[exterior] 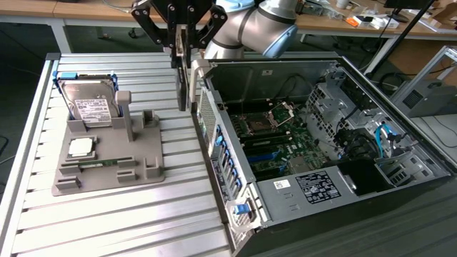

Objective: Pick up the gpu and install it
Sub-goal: 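Pick up the gpu and move the gpu toward the slot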

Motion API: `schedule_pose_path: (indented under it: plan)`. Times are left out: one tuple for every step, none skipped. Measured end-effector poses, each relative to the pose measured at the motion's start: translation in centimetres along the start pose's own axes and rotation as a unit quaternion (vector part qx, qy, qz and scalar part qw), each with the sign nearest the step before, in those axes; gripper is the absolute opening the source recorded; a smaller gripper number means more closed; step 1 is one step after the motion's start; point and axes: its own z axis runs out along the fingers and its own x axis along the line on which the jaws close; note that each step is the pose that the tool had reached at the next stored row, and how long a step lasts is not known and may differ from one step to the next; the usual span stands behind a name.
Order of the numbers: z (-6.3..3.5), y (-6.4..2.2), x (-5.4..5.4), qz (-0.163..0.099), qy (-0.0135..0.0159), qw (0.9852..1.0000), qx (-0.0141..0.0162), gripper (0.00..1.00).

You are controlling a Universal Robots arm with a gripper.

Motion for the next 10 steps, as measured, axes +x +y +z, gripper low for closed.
schedule_pose_path:
  plan:
    - [0.01,-0.01,-0.06,0.0,0.0,1.0,0.0,0.27]
    - [0.01,-0.01,-0.13,0.0,0.0,1.0,0.0,0.27]
    - [0.01,-0.01,-0.21,0.0,0.0,1.0,0.0,0.27]
    - [0.01,-0.01,-0.27,0.0,0.0,1.0,0.0,0.27]
    - [0.01,-0.01,-0.32,0.0,0.0,1.0,0.0,0.27]
    - [0.01,-0.01,-0.38,0.0,0.0,1.0,0.0,0.27]
    - [0.02,-0.01,-0.44,0.0,0.0,1.0,0.0,0.27]
    - [0.02,-0.02,-0.48,0.0,0.0,1.0,0.0,0.27]
    - [0.02,-0.02,-0.54,0.0,0.0,1.0,0.0,0.27]
    - [0.02,-0.01,-0.59,0.0,0.0,1.0,0.0,0.27]
